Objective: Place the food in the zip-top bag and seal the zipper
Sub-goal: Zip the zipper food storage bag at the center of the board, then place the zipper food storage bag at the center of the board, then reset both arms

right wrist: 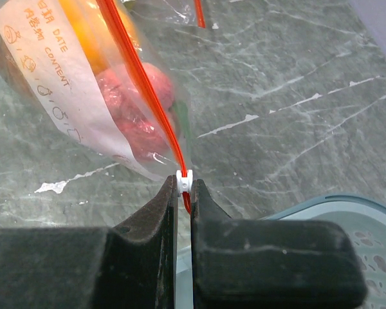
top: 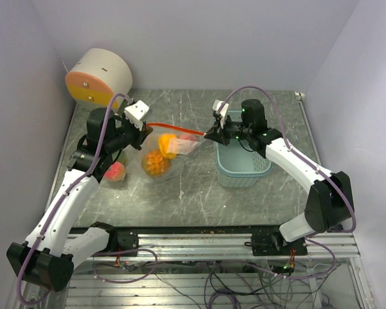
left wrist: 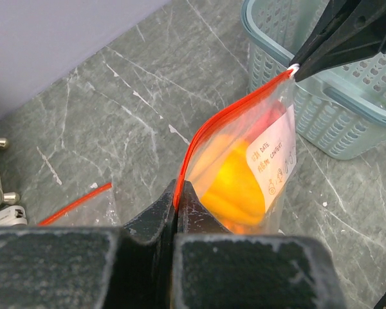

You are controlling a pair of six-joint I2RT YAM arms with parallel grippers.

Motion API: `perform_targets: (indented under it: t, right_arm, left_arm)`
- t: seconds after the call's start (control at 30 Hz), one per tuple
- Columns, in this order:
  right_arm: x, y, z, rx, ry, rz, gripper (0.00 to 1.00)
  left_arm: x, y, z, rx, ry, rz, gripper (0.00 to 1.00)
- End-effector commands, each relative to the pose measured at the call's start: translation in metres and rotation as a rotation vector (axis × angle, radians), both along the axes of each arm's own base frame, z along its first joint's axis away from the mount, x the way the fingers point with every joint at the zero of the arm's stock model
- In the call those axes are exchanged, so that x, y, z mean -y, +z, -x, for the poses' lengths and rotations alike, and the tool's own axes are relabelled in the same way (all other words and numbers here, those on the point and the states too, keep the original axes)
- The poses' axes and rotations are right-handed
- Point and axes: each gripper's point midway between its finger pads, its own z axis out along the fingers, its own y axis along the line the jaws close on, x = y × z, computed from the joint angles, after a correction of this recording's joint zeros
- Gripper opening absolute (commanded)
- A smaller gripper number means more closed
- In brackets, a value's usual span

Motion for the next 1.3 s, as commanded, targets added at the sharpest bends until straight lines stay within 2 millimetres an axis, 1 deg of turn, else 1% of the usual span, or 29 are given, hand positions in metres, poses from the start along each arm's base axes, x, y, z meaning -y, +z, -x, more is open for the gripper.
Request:
perform_targets:
  t: [0.0,0.1,0.13,0.17,0.2,0.23,0.27,0.33,0.43,0.47,0.5,0.53,0.57,0.6,0.7,0.8,0.87,0.93,1.0,1.17,1.27]
  right_arm:
    - [0.022,-0.011,-0.013,-0.008,-0.097,0.054,0.00]
    - [0.021,-0.002,-0.019,-0.006,-0.126,0.035,0.00]
    - [0.020,0.005,-0.021,-0.007,-0.141,0.017,0.14]
    - [0.019,0.012,-0.025,-0.010,-0.161,-0.004,0.36]
    - [0.019,0.018,-0.028,-0.017,-0.186,-0.024,0.71]
    - [0.018,0.026,-0.032,-0.019,-0.208,-0.047,0.95]
    - [0.017,0.032,-0.034,-0.032,-0.228,-0.071,0.99]
    - [0.015,0.049,-0.039,-0.056,-0.271,-0.130,1.00]
    - [0.017,0.067,-0.050,-0.131,-0.392,-0.216,1.00]
    - [0.019,0.070,-0.055,-0.164,-0.434,-0.238,1.00]
    - [0.019,0.071,-0.058,-0.204,-0.471,-0.250,1.00]
    - [0.020,0.072,-0.062,-0.240,-0.506,-0.258,1.00]
    - [0.022,0.069,-0.066,-0.280,-0.547,-0.253,1.00]
    - [0.025,0.065,-0.072,-0.312,-0.598,-0.245,1.00]
    - [0.037,0.051,-0.084,-0.389,-0.728,-0.191,1.00]
    - [0.042,0.039,-0.087,-0.431,-0.783,-0.139,1.00]
    - [0.043,0.043,-0.085,-0.414,-0.768,-0.137,1.00]
    - [0.042,0.047,-0.081,-0.396,-0.748,-0.155,1.00]
    - [0.042,0.052,-0.077,-0.374,-0.731,-0.174,1.00]
    - [0.055,0.054,-0.077,-0.355,-0.798,-0.163,1.00]
    - [0.062,0.054,-0.075,-0.345,-0.834,-0.154,1.00]
  left_arm:
    - [-0.014,0.020,-0.015,0.089,0.081,0.026,0.07]
    - [-0.011,0.017,-0.020,0.081,0.097,0.068,0.07]
    - [-0.010,0.016,-0.022,0.075,0.102,0.087,0.07]
    - [-0.008,0.014,-0.026,0.068,0.110,0.107,0.07]
    - [-0.008,0.013,-0.029,0.060,0.125,0.125,0.07]
    - [-0.008,0.011,-0.033,0.053,0.140,0.144,0.07]
    - [-0.008,0.010,-0.037,0.049,0.153,0.159,0.07]
    - [-0.010,0.008,-0.044,0.044,0.188,0.184,0.07]
    - [-0.023,0.005,-0.055,0.030,0.298,0.208,0.07]
    - [-0.029,0.005,-0.058,0.024,0.349,0.218,0.11]
    - [-0.036,0.006,-0.060,0.016,0.401,0.228,0.29]
    - [-0.043,0.008,-0.061,0.005,0.450,0.239,0.57]
    - [-0.047,0.012,-0.062,0.005,0.476,0.242,0.89]
    - [-0.049,0.018,-0.062,0.009,0.488,0.244,0.99]
    - [-0.054,0.047,-0.061,0.028,0.518,0.271,0.99]
    - [-0.048,0.072,-0.061,0.038,0.482,0.289,0.99]
    - [-0.042,0.083,-0.061,0.042,0.453,0.308,0.99]
    - [-0.037,0.088,-0.062,0.033,0.435,0.327,0.99]
    - [-0.032,0.087,-0.063,0.014,0.415,0.335,0.99]
    - [-0.020,0.078,-0.064,-0.029,0.362,0.347,0.99]
    - [-0.017,0.082,-0.062,-0.019,0.338,0.350,0.99]
